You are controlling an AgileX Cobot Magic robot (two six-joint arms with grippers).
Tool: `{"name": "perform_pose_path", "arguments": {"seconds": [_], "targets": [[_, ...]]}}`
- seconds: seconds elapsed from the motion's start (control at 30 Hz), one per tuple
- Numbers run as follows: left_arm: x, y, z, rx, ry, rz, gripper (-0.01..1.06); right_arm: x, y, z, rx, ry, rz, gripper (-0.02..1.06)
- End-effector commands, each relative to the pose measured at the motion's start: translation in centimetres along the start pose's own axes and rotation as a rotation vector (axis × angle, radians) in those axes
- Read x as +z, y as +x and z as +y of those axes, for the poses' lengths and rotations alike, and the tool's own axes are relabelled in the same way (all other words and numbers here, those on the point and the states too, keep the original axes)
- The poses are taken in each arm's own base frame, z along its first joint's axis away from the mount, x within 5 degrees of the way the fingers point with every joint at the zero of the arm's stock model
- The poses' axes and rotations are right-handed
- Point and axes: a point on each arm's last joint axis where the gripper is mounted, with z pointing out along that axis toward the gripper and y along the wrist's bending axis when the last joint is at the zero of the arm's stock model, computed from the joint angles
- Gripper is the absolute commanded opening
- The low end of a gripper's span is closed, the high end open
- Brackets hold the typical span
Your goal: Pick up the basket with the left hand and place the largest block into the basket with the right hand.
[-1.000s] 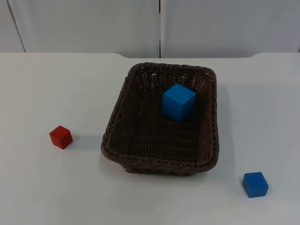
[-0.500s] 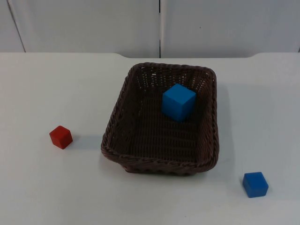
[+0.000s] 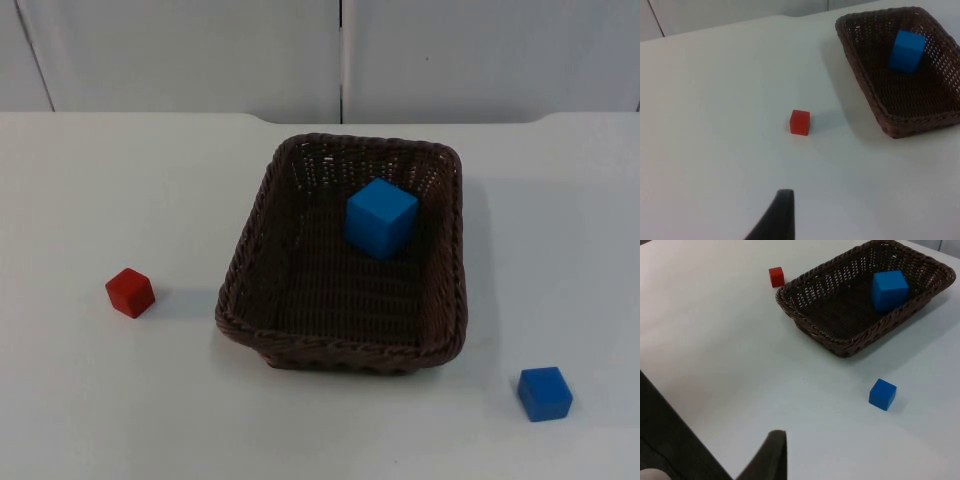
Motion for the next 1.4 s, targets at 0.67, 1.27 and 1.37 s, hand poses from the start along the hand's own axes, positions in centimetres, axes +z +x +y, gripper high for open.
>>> {"name": "perform_pose_path", "arguments": {"seconds": [0.67, 1.27, 1.37], "targets": [[0.07, 0.13, 0.00, -0.005, 0.003, 0.000, 1.05, 0.02, -0.04, 0.02, -0.012, 0.001, -0.013, 1.05], [0.07, 0.13, 0.00, -0.005, 0.003, 0.000, 1.05, 0.02, -0.04, 0.02, -0.012, 0.001, -0.013, 1.05], [0.08, 0.13, 0.00, -0.013, -0.016, 0.000, 1.05, 0.02, -0.04, 0.02, -0.012, 0.001, -0.013, 1.05]]}}
